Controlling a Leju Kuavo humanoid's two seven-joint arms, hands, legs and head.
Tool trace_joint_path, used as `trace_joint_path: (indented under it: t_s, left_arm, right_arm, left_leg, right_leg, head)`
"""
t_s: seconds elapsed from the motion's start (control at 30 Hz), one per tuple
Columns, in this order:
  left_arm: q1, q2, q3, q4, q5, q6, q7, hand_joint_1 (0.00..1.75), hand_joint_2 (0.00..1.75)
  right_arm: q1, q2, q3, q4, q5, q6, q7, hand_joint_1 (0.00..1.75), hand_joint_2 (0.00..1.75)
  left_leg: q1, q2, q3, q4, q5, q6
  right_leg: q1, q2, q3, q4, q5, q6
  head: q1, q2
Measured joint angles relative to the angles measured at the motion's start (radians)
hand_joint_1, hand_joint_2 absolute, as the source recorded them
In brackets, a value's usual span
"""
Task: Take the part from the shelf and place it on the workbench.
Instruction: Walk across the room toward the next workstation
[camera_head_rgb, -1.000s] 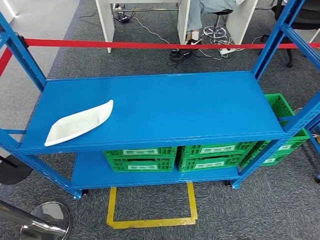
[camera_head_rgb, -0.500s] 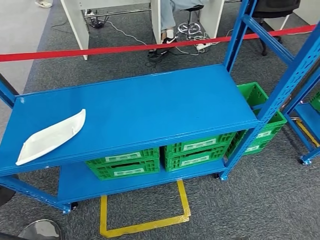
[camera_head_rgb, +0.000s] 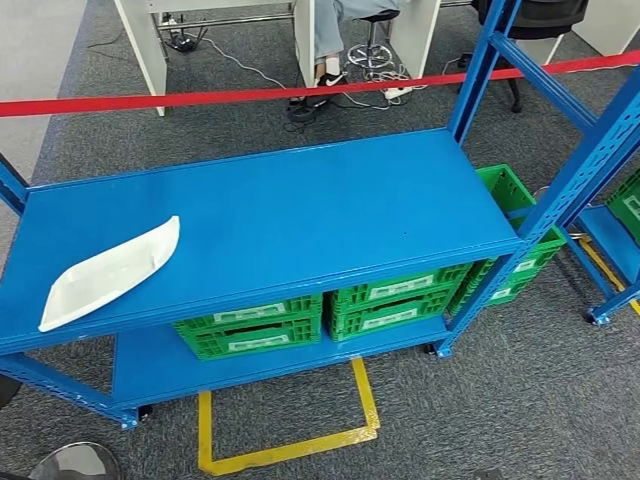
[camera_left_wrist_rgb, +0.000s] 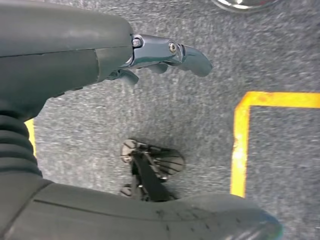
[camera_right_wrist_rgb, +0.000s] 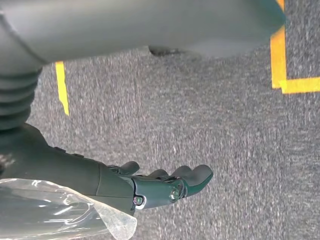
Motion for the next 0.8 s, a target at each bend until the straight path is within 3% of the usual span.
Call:
trace_joint_path:
  t_s: [0.03,0.3,0.8]
  left_arm:
    - [-0.001,0.003,-0.006,0.004,0.003,-0.003,0.009,0.00,0.00]
    - [-0.016,0.025,-0.032,0.055,0.023,-0.043,0.069,0.00,0.00]
    - [-0.053,0.061,-0.059,0.186,0.061,-0.124,0.180,0.00,0.00]
  right_arm:
    - [-0.011,0.000,-0.002,0.018,0.004,0.010,-0.004,0.00,0.00]
    - [-0.095,0.017,-0.056,0.192,0.054,0.132,-0.043,0.00,0.00]
    - [-0.251,0.131,-0.244,0.576,0.154,0.374,-0.120,0.00,0.00]
  left_leg:
    - [0.000,0.000,0.000,0.000,0.000,0.000]
    - [0.001,0.000,0.000,0.000,0.000,0.000]
    - [0.002,0.000,0.000,0.000,0.002,-0.002]
  right_leg:
    - [0.000,0.000,0.000,0.000,0.000,0.001]
    - [0.001,-0.001,-0.002,0.001,-0.001,0.003]
    - [0.001,-0.001,-0.004,0.006,-0.001,0.003]
  head:
    - [0.000,0.000]
    - [0.000,0.000]
    - [0.000,0.000]
